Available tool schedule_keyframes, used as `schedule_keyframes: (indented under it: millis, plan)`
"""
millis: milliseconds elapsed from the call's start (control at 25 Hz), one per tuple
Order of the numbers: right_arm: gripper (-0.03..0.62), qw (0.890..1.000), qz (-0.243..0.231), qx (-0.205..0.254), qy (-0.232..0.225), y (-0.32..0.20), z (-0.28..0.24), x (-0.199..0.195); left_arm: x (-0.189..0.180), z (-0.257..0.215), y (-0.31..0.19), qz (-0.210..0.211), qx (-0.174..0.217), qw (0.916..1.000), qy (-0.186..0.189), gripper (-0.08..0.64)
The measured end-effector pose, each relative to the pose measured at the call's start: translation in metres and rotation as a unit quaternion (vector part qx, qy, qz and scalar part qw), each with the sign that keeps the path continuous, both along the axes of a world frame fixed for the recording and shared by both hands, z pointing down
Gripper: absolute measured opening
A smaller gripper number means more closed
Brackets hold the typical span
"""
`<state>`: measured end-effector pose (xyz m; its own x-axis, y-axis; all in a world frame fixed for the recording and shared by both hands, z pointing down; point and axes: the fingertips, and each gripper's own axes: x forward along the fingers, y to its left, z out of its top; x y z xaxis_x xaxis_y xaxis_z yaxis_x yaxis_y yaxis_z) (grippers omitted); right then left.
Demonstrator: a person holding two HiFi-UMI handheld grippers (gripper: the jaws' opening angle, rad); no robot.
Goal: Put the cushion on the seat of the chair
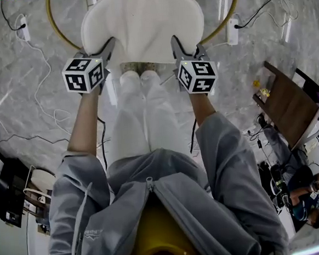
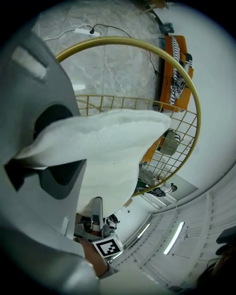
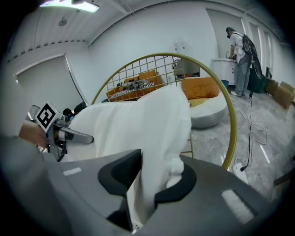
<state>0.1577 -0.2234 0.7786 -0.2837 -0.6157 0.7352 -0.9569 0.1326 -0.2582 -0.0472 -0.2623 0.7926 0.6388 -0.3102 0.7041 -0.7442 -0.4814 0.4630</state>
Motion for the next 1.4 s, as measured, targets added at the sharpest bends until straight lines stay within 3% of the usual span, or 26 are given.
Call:
schedule_keyframes:
  millis: [400, 640, 800, 1000, 1080, 1240, 1400]
  plan:
    - [0.133, 0.998, 0.025, -0.063, 0.018, -0.012, 0.051, 0.009, -0.002, 0.044, -0.019, 0.016, -0.038, 0.9974, -0.058, 0.146]
    - [0.167, 0.995, 0.025, -0.090, 0.043, -0.014, 0.070, 0.017, -0.011, 0.063, -0.024, 0.002, -0.055, 0.9933, -0.101, 0.231]
    - [0.200, 0.991, 0.030, -0.111, 0.074, -0.014, 0.079, 0.024, -0.018, 0.070, -0.033, -0.007, -0.050, 0.9887, -0.141, 0.278]
    - [0.341, 0.985, 0.059, -0.124, 0.108, -0.013, 0.082, 0.037, -0.021, 0.069, -0.034, -0.023, -0.045, 0.9857, -0.161, 0.352]
    - [0.347, 0.983, 0.067, -0.116, 0.122, -0.015, 0.079, 0.043, -0.026, 0.067, -0.031, -0.035, -0.043, 0.9845, -0.167, 0.383]
    - [0.412, 0.982, 0.084, -0.101, 0.136, -0.017, 0.071, 0.049, -0.042, 0.058, -0.028, -0.068, -0.025, 0.9831, -0.168, 0.385]
    - [0.437, 0.980, 0.087, -0.080, 0.163, -0.017, 0.059, 0.054, -0.053, 0.040, -0.032, -0.083, 0.011, 0.9812, -0.174, 0.385]
